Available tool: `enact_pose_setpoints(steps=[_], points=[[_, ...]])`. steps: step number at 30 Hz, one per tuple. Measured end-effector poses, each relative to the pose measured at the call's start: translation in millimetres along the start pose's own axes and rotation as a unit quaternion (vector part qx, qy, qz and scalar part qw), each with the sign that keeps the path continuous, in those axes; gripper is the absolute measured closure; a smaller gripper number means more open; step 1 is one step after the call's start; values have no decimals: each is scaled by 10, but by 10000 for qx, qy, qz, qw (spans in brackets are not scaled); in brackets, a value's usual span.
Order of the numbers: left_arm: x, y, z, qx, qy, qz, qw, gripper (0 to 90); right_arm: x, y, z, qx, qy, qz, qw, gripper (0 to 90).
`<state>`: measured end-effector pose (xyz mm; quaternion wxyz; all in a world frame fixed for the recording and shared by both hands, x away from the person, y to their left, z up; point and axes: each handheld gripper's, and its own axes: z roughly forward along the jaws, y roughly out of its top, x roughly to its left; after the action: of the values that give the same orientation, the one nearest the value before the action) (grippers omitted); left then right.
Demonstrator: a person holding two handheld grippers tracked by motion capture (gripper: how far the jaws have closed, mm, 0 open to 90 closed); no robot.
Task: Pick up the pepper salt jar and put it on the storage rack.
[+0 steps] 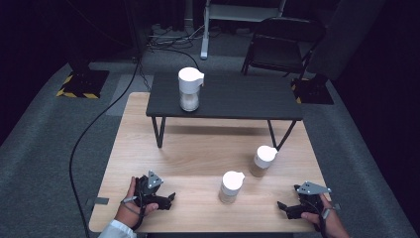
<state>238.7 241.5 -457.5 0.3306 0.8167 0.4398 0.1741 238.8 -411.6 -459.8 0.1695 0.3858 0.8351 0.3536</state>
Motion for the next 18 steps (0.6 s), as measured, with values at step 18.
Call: enact_pose_setpoints(steps=[18], points=[[0,1,0,3,-1,-1,10000,2,21,-29,-49,-170,-63,-54,9998,13]])
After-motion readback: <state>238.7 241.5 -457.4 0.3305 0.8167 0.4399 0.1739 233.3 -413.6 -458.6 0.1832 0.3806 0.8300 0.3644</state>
